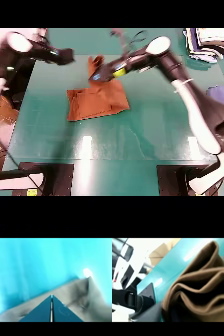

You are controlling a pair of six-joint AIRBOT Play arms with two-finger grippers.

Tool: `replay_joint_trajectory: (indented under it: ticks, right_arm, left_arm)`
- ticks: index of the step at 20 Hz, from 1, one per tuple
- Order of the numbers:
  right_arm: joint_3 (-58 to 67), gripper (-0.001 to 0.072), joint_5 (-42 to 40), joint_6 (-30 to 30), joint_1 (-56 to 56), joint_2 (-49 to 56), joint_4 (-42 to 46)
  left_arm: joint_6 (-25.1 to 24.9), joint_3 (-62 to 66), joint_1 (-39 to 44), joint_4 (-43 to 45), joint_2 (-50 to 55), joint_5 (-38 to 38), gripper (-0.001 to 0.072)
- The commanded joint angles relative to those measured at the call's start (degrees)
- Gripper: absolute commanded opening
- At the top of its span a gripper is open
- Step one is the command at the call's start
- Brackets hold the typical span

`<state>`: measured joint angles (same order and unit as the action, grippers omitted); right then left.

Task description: Fold the shirts.

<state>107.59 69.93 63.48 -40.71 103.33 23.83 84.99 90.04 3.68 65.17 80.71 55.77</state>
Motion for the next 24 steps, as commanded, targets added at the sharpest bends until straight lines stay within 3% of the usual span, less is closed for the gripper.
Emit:
replay_joint_trajectory:
  ticks: [1,7,13,15,20,24]
  right_arm:
    - [0.04,0.0439,-7.34,-4.55,-7.74,6.16,-1.46]
    - [-1.11,0.0426,0.48,-0.96,0.07,5.11,0.17]
    - [-19.67,0.0439,0.24,8.39,16.24,-2.78,19.76]
    - [-24.85,0.0593,-0.09,8.79,20.37,-3.15,18.95]
    - [-28.41,0.0600,-3.80,8.98,21.03,1.27,13.88]
    - [-22.21,0.0588,-2.75,8.98,16.39,8.04,9.66]
  left_arm:
    - [-0.15,0.02,-6.75,4.04,-7.30,1.01,0.0025]
    - [-1.16,-0.17,-7.96,4.00,-8.22,4.46,0.0025]
    - [-2.54,-0.17,-7.93,3.37,-8.20,7.58,0.0025]
    - [-2.54,-0.35,-7.91,2.60,-8.13,7.80,0.0025]
    - [-2.93,-0.35,-5.73,2.03,-7.98,7.26,0.0025]
    - [-3.02,-0.35,-2.56,2.05,-7.96,6.69,0.0025]
